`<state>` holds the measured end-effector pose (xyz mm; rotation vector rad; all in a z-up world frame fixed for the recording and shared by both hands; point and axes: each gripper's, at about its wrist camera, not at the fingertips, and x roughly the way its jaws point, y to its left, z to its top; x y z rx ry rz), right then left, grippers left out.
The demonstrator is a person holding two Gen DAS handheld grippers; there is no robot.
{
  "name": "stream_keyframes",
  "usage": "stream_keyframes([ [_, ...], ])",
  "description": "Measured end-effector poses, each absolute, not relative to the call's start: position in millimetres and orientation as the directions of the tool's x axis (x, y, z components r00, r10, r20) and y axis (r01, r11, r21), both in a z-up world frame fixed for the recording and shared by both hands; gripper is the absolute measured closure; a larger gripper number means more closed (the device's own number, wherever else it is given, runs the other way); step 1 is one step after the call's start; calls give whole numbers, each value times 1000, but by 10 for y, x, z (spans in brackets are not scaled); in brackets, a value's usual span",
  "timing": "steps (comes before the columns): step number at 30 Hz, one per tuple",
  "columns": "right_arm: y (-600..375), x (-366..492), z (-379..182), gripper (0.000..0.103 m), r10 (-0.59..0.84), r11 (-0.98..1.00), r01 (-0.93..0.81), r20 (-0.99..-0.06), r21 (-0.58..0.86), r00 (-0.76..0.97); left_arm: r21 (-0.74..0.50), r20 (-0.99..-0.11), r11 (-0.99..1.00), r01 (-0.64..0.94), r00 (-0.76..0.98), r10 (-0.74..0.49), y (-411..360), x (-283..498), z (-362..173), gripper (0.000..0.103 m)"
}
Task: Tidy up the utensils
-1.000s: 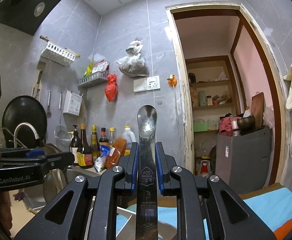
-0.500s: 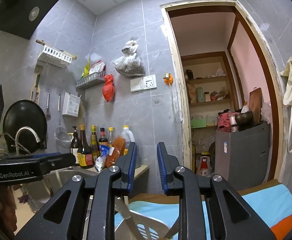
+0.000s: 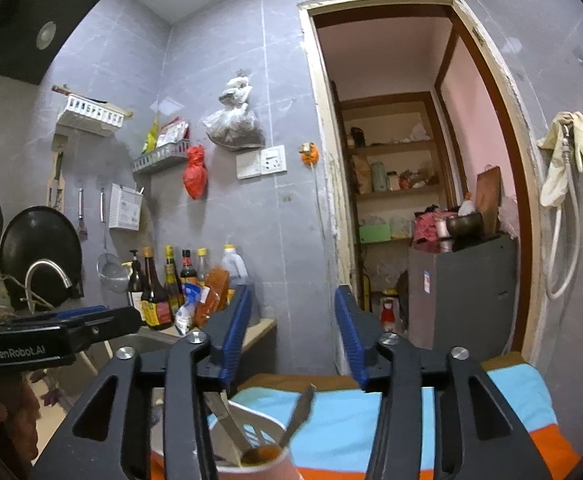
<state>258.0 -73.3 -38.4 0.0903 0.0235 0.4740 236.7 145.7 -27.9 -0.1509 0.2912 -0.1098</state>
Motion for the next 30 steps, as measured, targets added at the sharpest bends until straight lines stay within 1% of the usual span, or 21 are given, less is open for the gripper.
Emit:
stream_keyframes([
  [2, -817, 2545, -358, 50, 449, 890, -444, -27, 99, 893, -176, -283, 981, 84, 950, -132, 1413, 2321, -256, 16],
  [3, -869, 2521, -342, 48, 446, 892, -439, -43, 106, 894, -185, -290, 980, 80, 948, -132, 1389, 2288, -243, 12],
  [4, -923, 2497, -326, 41, 441, 895, -433, -57, 112, 896, -191, -295, 978, 78, 946, -133, 1367, 2265, -231, 8],
  [5, -1003, 2458, -301, 32, 433, 898, -423, -73, 122, 898, -201, -304, 977, 73, 943, -133, 1344, 2227, -214, 8],
  [8, -1175, 2346, -238, 23, 417, 905, -404, -92, 134, 904, -215, -335, 975, 57, 933, -128, 1263, 2106, -157, 8],
  [12, -1421, 2158, -123, 15, 403, 913, -387, -137, 130, 905, -192, -381, 981, 2, 921, -77, 1118, 1912, -98, 7],
  [15, -1577, 2006, -43, 7, 405, 913, -388, -160, 129, 900, -190, -394, 982, -20, 917, -57, 1009, 1713, -68, 7],
  [16, -1635, 1937, -18, 2, 405, 913, -388, -166, 124, 899, -187, -391, 982, -22, 919, -54, 970, 1636, -55, 7],
  [17, -1676, 1882, 3, 0, 404, 914, -388, -169, 119, 899, -180, -387, 983, -24, 921, -48, 936, 1561, -38, 7],
  [23, -1921, 1467, 112, 0, 404, 915, -391, -210, 100, 890, -122, -371, 992, -27, 929, -20, 676, 1144, 36, 6],
  [30, -2112, 1042, 143, 0, 402, 916, -388, -264, 104, 877, -130, -350, 991, -7, 936, -39, 533, 730, 36, 6],
])
